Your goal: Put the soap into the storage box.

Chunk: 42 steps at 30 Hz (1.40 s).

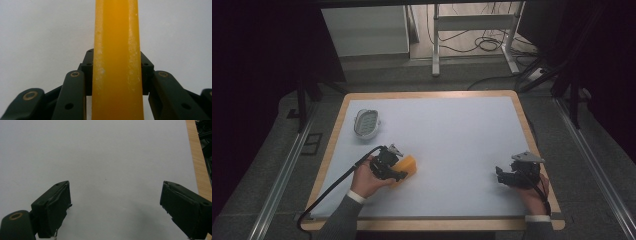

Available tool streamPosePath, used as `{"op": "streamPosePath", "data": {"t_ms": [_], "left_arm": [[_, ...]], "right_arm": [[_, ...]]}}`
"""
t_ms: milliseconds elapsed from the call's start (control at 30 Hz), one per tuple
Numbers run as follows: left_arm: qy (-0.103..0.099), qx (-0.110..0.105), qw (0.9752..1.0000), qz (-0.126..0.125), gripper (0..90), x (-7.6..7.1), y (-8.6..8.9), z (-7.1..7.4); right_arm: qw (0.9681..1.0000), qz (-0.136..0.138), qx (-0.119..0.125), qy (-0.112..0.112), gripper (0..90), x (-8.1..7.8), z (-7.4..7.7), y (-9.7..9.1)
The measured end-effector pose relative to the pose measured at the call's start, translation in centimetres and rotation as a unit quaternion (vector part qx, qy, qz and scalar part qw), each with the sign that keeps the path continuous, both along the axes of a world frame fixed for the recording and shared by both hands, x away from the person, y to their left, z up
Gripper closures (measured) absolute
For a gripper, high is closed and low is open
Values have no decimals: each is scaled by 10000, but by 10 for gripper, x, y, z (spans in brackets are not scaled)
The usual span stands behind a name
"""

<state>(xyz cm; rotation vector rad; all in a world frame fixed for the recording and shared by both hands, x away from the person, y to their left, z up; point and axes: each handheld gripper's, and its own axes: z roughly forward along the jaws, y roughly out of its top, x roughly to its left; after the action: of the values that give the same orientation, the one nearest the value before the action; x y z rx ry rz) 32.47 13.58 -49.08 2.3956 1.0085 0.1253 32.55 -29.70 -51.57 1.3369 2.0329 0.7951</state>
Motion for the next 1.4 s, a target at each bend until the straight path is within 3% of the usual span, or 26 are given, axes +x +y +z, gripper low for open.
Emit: {"op": "streamPosePath", "data": {"t_ms": [700,1400], "left_arm": [[-224,-330,9989,233,609,2,23,27],[-303,-338,9983,372,608,11,33,45]], "right_arm": [[10000,-8,27,2,98,0,0,-2],[10000,-51,78,-34,98,-2,2,-5]]}}
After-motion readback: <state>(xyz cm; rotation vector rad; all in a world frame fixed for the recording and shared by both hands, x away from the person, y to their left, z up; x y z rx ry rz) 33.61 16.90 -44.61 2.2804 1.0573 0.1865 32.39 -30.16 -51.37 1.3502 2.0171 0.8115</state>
